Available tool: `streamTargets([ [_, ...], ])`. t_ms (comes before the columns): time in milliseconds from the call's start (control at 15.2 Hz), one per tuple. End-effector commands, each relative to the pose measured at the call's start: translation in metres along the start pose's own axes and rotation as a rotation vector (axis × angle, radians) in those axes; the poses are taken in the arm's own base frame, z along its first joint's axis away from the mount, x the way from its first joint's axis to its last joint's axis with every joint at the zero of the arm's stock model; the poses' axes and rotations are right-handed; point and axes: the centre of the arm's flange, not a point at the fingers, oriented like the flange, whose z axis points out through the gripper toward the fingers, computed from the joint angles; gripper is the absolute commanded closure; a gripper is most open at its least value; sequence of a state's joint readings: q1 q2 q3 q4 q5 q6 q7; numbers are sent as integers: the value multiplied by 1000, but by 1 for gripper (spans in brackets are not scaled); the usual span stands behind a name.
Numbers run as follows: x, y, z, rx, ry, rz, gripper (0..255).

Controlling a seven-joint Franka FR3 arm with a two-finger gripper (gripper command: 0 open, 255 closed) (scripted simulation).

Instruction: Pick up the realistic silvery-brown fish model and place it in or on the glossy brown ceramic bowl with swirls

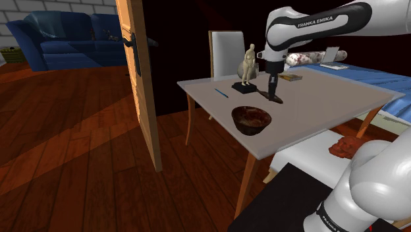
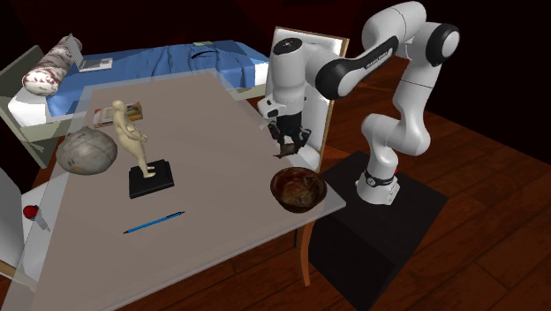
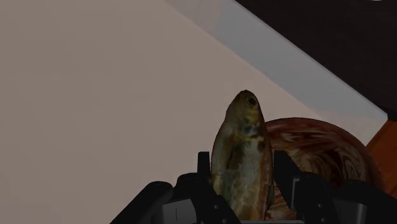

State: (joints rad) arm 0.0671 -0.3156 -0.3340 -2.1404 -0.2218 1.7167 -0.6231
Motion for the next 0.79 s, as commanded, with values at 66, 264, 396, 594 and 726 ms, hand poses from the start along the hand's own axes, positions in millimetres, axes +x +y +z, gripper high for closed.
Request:
streamTargets([
  [66,21,-33,-7,0,0,1,255],
  [264,44,-70,-13,0,0,1,255],
  [396,45,-71,-2,0,0,1,255],
  [594,48,-71,13,0,0,1,255],
  [726,50,-71,24,0,0,1,255],
])
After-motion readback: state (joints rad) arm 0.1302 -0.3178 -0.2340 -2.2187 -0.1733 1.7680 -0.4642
